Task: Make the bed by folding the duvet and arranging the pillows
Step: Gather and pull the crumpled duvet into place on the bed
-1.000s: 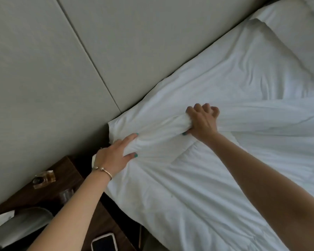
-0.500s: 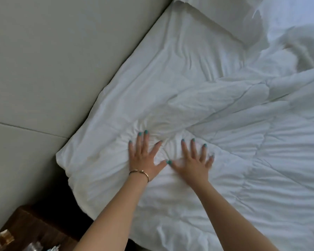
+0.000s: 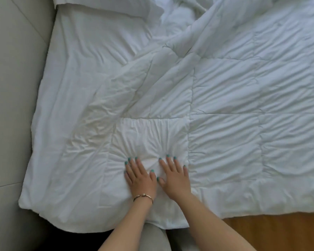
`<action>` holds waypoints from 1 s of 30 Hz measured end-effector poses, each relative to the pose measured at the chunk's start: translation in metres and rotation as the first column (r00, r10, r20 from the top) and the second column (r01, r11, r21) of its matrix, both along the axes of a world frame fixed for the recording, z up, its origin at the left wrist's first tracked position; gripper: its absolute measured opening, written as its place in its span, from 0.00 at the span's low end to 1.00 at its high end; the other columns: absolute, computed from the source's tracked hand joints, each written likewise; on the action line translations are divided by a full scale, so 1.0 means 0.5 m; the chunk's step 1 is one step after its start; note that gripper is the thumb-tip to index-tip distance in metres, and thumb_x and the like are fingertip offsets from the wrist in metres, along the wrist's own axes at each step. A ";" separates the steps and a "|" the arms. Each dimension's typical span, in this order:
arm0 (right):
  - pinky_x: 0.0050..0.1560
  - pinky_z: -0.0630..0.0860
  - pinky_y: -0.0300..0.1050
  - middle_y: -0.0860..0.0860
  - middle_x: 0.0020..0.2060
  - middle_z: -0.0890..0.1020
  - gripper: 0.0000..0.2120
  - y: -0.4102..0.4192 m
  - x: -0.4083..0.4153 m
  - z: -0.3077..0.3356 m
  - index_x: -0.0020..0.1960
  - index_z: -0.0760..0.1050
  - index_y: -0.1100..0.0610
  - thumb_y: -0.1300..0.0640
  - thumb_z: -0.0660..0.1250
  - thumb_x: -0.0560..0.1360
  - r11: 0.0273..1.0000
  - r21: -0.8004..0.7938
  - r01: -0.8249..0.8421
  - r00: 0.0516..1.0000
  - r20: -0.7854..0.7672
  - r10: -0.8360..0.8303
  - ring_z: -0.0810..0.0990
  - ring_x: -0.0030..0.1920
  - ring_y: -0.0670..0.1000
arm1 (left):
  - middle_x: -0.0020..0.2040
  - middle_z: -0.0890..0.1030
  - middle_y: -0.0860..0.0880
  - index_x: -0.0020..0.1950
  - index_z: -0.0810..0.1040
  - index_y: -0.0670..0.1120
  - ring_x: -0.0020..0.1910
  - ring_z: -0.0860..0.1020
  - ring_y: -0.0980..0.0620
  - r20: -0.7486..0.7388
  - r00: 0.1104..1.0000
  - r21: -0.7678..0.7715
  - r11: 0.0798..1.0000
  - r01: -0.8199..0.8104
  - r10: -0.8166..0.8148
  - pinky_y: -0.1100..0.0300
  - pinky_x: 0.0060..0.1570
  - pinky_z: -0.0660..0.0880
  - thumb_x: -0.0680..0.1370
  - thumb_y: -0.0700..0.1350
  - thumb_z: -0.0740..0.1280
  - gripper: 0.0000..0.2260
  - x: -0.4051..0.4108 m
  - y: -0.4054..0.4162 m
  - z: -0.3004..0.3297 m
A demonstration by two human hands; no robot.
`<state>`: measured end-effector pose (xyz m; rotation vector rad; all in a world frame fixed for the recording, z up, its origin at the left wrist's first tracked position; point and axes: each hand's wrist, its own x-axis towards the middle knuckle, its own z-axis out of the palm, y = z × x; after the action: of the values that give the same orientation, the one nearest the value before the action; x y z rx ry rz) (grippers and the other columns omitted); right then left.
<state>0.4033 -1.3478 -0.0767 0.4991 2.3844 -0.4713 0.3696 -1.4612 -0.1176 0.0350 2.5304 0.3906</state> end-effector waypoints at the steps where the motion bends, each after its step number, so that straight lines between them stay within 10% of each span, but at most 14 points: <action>1: 0.75 0.42 0.56 0.44 0.78 0.37 0.35 0.015 0.046 0.002 0.78 0.38 0.41 0.43 0.56 0.79 1.000 -0.004 0.026 0.999 0.030 -0.026 0.37 0.78 0.49 | 0.71 0.67 0.33 0.72 0.62 0.37 0.71 0.60 0.37 0.018 0.997 -0.001 0.997 0.072 -0.072 0.42 0.67 0.56 0.69 0.55 0.60 0.35 0.034 0.012 0.007; 5: 0.75 0.39 0.58 0.45 0.75 0.31 0.40 0.094 0.228 0.006 0.76 0.30 0.41 0.40 0.57 0.78 0.995 0.078 0.060 0.988 0.141 -0.071 0.34 0.77 0.51 | 0.70 0.66 0.32 0.71 0.67 0.36 0.70 0.60 0.37 0.102 0.940 -0.077 0.939 0.334 -0.326 0.42 0.66 0.56 0.60 0.57 0.76 0.46 0.154 0.051 0.033; 8: 0.74 0.40 0.60 0.44 0.75 0.31 0.40 0.156 0.326 0.014 0.75 0.31 0.38 0.46 0.59 0.78 0.993 0.085 0.080 0.986 0.140 -0.091 0.33 0.77 0.53 | 0.78 0.40 0.39 0.79 0.42 0.49 0.76 0.40 0.37 0.175 0.848 -0.137 0.841 0.524 -0.500 0.44 0.74 0.46 0.73 0.61 0.62 0.42 0.218 0.087 0.051; 11: 0.75 0.44 0.60 0.46 0.77 0.36 0.39 0.228 0.412 0.023 0.76 0.34 0.38 0.46 0.60 0.79 0.979 0.057 0.197 0.967 0.152 -0.203 0.36 0.77 0.56 | 0.77 0.34 0.46 0.76 0.36 0.59 0.75 0.37 0.36 0.203 0.791 -0.122 0.787 0.605 -0.577 0.43 0.74 0.46 0.76 0.60 0.59 0.38 0.282 0.154 0.070; 18: 0.74 0.48 0.67 0.46 0.78 0.40 0.40 0.459 0.611 0.036 0.75 0.39 0.35 0.46 0.65 0.77 0.873 0.007 0.487 0.869 0.096 -0.486 0.42 0.77 0.61 | 0.78 0.41 0.52 0.76 0.43 0.64 0.76 0.43 0.40 0.059 0.593 -0.093 0.587 0.804 -0.803 0.37 0.71 0.50 0.76 0.62 0.60 0.35 0.426 0.398 0.067; 25: 0.71 0.45 0.71 0.48 0.78 0.41 0.45 0.716 0.617 -0.043 0.75 0.37 0.36 0.47 0.68 0.74 0.931 0.346 0.117 0.993 -0.048 -0.107 0.38 0.76 0.65 | 0.77 0.52 0.51 0.76 0.51 0.59 0.75 0.51 0.42 -0.242 0.492 -0.164 0.535 0.829 -0.836 0.39 0.69 0.53 0.73 0.59 0.67 0.37 0.473 0.682 0.007; 30: 0.73 0.52 0.64 0.50 0.67 0.70 0.24 0.814 0.601 -0.055 0.70 0.63 0.44 0.55 0.65 0.77 0.938 0.346 0.038 0.993 -0.122 0.004 0.65 0.69 0.62 | 0.53 0.79 0.52 0.53 0.78 0.53 0.53 0.75 0.42 -0.290 0.524 -0.139 0.577 0.805 -0.801 0.49 0.45 0.70 0.65 0.46 0.78 0.19 0.485 0.742 -0.028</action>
<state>0.7040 -0.9407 -0.1043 0.6641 2.5956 -0.0839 0.6122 -1.0904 -0.1315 1.3478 2.4704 -0.0021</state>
